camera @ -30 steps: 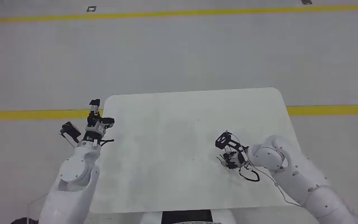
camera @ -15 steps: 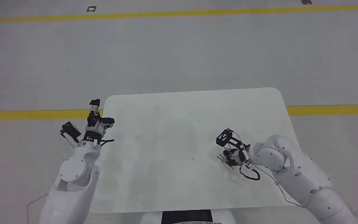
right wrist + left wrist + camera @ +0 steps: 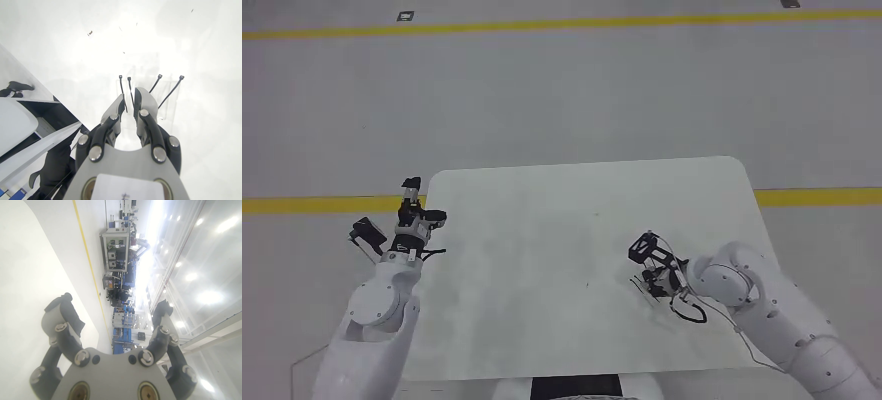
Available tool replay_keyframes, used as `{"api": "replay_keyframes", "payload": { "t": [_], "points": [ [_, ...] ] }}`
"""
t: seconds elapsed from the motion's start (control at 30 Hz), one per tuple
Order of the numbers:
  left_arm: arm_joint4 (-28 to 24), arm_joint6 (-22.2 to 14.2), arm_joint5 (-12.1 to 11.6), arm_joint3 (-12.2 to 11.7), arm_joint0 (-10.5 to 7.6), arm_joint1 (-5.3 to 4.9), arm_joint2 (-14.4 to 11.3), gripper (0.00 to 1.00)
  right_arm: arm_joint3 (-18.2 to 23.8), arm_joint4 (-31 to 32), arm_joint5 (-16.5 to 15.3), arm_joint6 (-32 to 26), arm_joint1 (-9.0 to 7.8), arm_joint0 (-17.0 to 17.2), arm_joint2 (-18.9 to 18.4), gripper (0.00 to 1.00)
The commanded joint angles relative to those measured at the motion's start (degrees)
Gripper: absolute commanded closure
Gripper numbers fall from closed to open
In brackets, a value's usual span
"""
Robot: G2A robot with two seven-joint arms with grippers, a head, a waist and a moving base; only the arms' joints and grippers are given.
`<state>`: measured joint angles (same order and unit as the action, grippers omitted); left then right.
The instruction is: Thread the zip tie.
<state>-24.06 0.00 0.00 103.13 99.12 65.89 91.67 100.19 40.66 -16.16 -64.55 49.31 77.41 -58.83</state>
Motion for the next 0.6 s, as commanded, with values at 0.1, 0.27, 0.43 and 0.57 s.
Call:
{"api": "replay_keyframes", "payload": {
  "t": [0.1,0.27,0.43,0.57],
  "points": [
    [0.0,0.0,0.0,0.0,0.0,0.0,0.0,0.0,-0.81,0.02,-0.07,0.2,0.2,-0.44,0.7,0.86],
    [0.0,0.0,0.0,0.0,0.0,0.0,0.0,0.0,-1.45,0.27,0.06,0.31,0.37,-0.77,1.34,0.86],
    [0.0,0.0,0.0,0.0,0.0,0.0,0.0,0.0,-1.84,0.61,0.25,0.52,0.54,-1.04,1.93,0.86],
    [0.0,0.0,0.0,0.0,0.0,0.0,0.0,0.0,-2.18,0.8,0.4,0.69,0.68,-1.28,2.35,0.86]
  ]
}}
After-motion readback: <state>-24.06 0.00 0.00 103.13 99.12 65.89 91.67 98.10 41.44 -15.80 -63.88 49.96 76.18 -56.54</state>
